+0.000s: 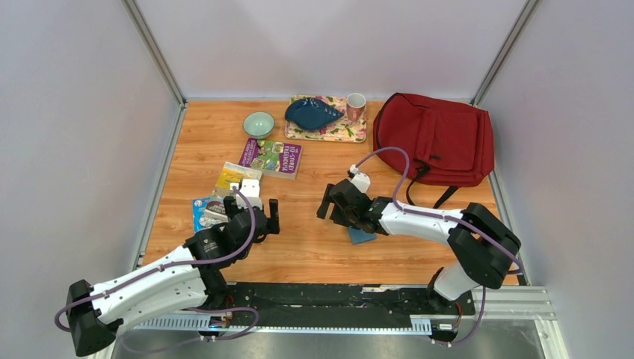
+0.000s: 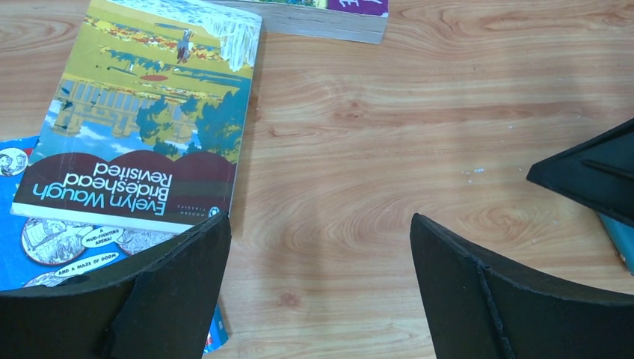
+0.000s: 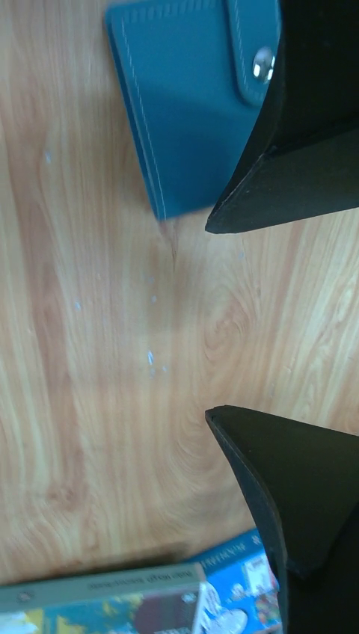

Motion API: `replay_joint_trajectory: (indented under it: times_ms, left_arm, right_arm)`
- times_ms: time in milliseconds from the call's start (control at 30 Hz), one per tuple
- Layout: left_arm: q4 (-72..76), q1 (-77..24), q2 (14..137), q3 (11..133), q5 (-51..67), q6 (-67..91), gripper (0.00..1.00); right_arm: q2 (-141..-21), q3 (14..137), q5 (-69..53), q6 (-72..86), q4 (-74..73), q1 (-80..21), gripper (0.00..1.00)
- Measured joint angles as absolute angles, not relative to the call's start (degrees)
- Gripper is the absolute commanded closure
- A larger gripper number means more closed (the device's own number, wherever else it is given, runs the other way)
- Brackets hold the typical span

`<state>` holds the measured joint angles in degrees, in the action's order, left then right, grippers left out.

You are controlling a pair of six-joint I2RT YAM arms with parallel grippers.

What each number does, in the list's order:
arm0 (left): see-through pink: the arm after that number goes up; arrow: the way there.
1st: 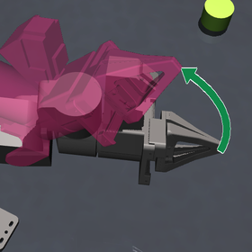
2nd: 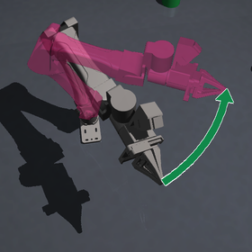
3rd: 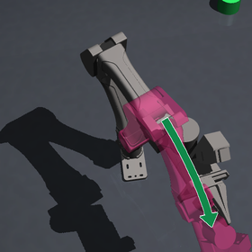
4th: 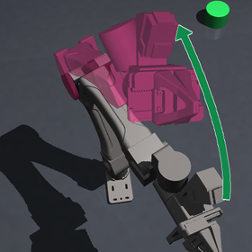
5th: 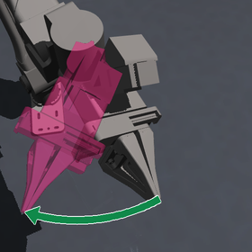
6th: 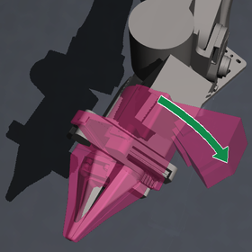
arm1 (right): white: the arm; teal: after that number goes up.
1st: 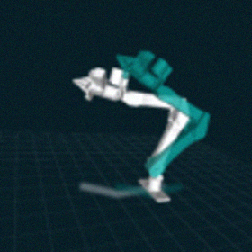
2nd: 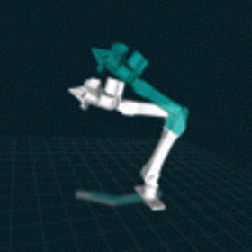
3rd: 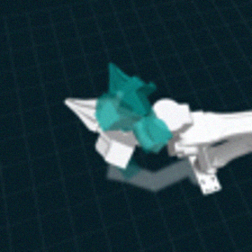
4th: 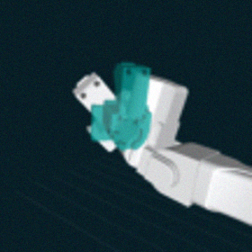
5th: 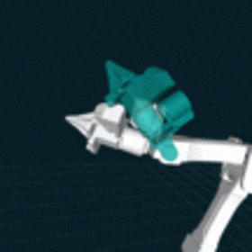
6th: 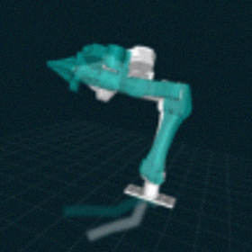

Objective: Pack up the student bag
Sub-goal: Move the stationery to the center of the board.

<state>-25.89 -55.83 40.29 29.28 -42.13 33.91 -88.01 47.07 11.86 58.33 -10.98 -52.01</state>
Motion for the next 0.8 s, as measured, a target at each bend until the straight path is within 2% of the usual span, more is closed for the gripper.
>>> replay_joint_trajectory:
  times_ms: [233, 433, 667, 800]
  left_arm:
    - [-24.9, -55.3, 40.2, 28.7, -41.8, 33.9, 0.01]
    - [-23.6, -54.3, 41.1, 27.8, -40.1, 33.5, 0.01]
    - [-21.6, -51.8, 45.2, 27.8, -35.5, 31.9, 0.01]
    - [-20.6, -51.1, 46.5, 27.8, -33.3, 31.6, 0.01]
  right_arm:
    - [-84.2, 42.3, 19.8, 61.5, -16.4, -50.4, 0.09]
    - [-73.8, 32.6, 22.3, 61.7, -18.7, -42.2, 0.09]
    - [-60.9, 26.2, 21.5, 55.3, -23.6, -30.1, 0.11]
    - [-52.7, 26.4, 16.1, 48.6, -24.9, -28.6, 0.13]
